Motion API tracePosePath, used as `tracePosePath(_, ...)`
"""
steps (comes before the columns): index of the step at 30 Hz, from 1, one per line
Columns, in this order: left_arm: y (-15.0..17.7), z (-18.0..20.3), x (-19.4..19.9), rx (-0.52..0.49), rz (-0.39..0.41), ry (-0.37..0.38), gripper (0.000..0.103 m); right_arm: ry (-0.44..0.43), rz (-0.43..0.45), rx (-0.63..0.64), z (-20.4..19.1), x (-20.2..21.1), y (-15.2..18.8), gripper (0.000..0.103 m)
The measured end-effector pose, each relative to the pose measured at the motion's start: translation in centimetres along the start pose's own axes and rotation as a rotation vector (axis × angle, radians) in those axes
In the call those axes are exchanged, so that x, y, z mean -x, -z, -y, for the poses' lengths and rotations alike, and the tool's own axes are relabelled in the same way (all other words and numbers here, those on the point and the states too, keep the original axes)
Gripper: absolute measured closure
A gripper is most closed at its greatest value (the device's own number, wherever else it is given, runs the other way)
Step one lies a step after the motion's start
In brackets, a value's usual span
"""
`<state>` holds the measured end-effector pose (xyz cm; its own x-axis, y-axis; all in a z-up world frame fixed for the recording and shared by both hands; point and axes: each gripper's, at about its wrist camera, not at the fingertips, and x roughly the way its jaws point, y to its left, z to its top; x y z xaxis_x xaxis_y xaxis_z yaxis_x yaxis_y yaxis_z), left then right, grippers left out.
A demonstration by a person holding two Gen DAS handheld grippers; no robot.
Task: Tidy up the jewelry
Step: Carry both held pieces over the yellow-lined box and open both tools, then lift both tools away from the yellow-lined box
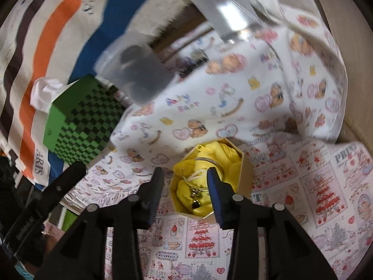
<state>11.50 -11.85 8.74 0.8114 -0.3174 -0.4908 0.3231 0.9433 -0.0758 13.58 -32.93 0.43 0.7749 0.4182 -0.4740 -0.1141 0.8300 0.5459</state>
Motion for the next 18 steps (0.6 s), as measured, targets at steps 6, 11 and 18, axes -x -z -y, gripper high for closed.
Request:
tracePosePath(6, 0.8, -1.9, 3.6, -0.013, 0.084, -0.085, 0.069, 0.043, 0.045, 0.097, -2.7, 0.6, 0.9, 0.042)
tracePosePath(11, 2.4, -3.7, 5.2, 0.002, 0.090, -0.093, 0.067, 0.089, 0.058, 0.143, -3.8, 0.3, 1.5, 0.035)
tracePosePath(18, 5.3, -6.2, 5.3, 0.030, 0.085, -0.144, 0.065, 0.113, 0.095, 0.177, -4.9, 0.9, 2.4, 0.025)
